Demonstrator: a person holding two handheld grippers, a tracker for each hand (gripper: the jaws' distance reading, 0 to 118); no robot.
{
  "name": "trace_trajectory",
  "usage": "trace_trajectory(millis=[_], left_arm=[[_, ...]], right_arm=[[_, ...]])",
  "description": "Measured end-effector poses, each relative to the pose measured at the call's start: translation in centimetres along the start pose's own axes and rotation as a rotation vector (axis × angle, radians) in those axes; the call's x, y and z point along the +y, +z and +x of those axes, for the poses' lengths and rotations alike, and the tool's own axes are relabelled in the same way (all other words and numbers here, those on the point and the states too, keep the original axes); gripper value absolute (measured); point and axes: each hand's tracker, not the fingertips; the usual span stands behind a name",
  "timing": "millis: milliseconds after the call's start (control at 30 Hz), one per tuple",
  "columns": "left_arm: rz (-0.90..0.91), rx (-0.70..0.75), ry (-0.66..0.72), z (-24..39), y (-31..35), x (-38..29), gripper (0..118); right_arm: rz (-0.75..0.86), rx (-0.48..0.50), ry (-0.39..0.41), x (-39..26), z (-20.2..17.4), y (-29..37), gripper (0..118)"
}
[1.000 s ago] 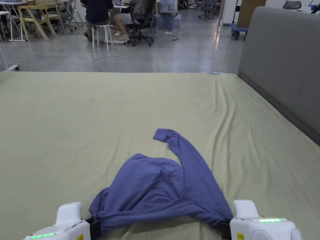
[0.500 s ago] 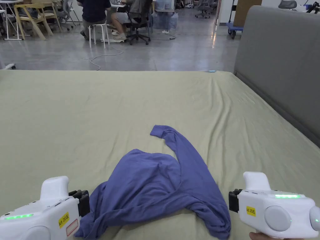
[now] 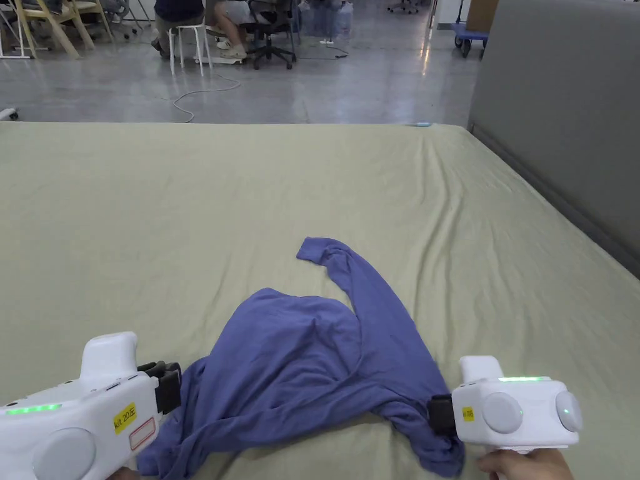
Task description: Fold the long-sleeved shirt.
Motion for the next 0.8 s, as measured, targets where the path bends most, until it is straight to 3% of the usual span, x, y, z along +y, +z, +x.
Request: trace_trajectory(millis=[100, 167, 233, 267, 300, 400, 600, 633, 667, 700, 733, 800], left_arm=[[-0.023, -0.030, -0.015, 0.3, -2.9, 2.1, 0], [-0.046, -0.050, -0.030, 0.5, -5.8, 3.9, 7], [-0.060, -0.072, -0.035, 0.5, -9.0, 5.6, 82], [-0.078, -0.058, -0.038, 0.7, -11.1, 6.4, 114], [-0.058, -0.037, -0.038, 0.4, -12.7, 6.9, 117], [-0.142, -0.035, -0.077, 0.9, -18.6, 8.7, 117], [-0.301, 0.016, -0.132, 1.8, -28.4, 11.1, 111], [-0.337, 0.021, -0.141, 1.9, -29.5, 10.8, 102], [-0.369, 0.012, -0.144, 2.0, -30.4, 10.4, 83], [-0.390, 0.037, -0.157, 2.4, -30.8, 9.9, 44], [-0.407, 0.039, -0.186, 2.9, -31.0, 9.3, 38], [-0.332, 0.058, -0.241, 4.6, -28.8, 9.4, 6]], right_arm=[[-0.016, 0.023, 0.004, 0.2, -0.5, -0.9, 65], [-0.010, -0.004, 0.074, 0.4, -0.9, -0.3, 57], [0.048, -0.041, 0.035, 0.4, -0.8, 0.7, 0], [0.042, -0.025, 0.026, 0.3, -0.4, 1.0, 0], [0.026, 0.008, 0.018, 0.3, -0.1, 1.4, 0], [0.031, 0.027, -0.023, 0.2, 0.7, 1.2, 0], [0.017, 0.003, 0.011, 0.5, 0.2, 0.7, 0], [0.017, 0.001, 0.008, 0.5, 0.2, 0.7, 0], [0.017, 0.001, 0.008, 0.5, 0.3, 0.7, 0], [0.017, 0.001, 0.008, 0.5, 0.1, 0.9, 0], [0.018, 0.003, 0.006, 0.5, 0.2, 0.9, 0], [0.017, 0.008, 0.002, 0.6, 0.3, 1.2, 0]])
